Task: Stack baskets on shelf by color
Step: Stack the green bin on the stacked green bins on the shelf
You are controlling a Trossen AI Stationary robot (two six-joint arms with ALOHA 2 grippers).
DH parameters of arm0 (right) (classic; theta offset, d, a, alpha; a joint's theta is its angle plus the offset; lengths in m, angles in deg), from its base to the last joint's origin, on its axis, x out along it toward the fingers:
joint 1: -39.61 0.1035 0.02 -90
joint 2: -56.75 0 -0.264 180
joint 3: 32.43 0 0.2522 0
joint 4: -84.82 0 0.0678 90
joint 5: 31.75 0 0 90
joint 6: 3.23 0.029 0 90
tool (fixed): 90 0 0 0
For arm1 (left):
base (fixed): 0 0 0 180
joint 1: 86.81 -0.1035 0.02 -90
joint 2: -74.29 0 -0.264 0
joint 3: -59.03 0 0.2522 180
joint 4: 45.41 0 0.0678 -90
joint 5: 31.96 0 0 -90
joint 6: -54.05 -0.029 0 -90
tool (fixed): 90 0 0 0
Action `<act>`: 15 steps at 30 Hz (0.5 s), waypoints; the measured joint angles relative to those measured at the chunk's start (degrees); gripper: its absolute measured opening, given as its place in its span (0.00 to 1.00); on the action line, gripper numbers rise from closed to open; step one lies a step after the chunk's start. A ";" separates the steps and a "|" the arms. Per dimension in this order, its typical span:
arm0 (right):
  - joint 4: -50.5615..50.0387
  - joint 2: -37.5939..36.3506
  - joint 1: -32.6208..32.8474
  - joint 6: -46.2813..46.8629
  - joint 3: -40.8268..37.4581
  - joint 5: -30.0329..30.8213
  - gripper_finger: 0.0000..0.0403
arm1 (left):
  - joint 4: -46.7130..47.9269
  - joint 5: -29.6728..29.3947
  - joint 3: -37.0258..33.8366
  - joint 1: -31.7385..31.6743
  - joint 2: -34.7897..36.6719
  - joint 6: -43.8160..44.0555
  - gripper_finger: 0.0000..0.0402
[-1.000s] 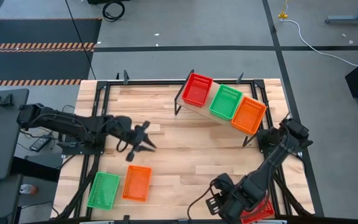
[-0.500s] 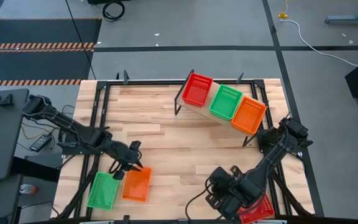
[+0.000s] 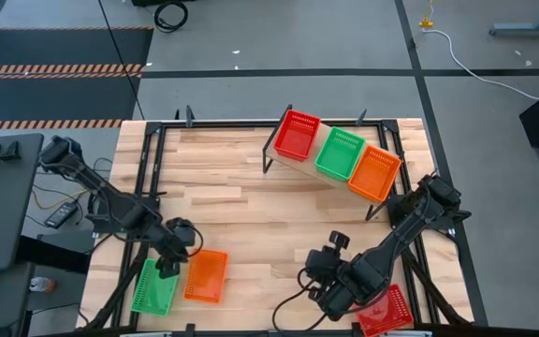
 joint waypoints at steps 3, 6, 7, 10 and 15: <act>-0.44 0.00 -0.28 -2.75 0.00 1.11 0.33 | 3.59 -0.04 4.07 1.42 -0.04 5.07 0.22; -1.56 0.00 -0.32 -5.22 0.00 3.00 0.33 | 7.48 0.72 6.19 4.01 -0.04 11.28 0.22; -2.03 0.00 -0.28 -5.83 0.00 3.76 0.33 | 8.06 1.90 6.24 4.92 -0.04 13.32 0.22; -2.27 0.00 -0.13 -6.33 -0.95 5.85 0.33 | 9.77 5.37 6.23 7.79 -0.75 18.38 0.22; -1.45 0.05 0.05 -6.05 -4.73 6.06 0.33 | 7.66 7.92 6.23 13.43 -4.44 23.54 0.22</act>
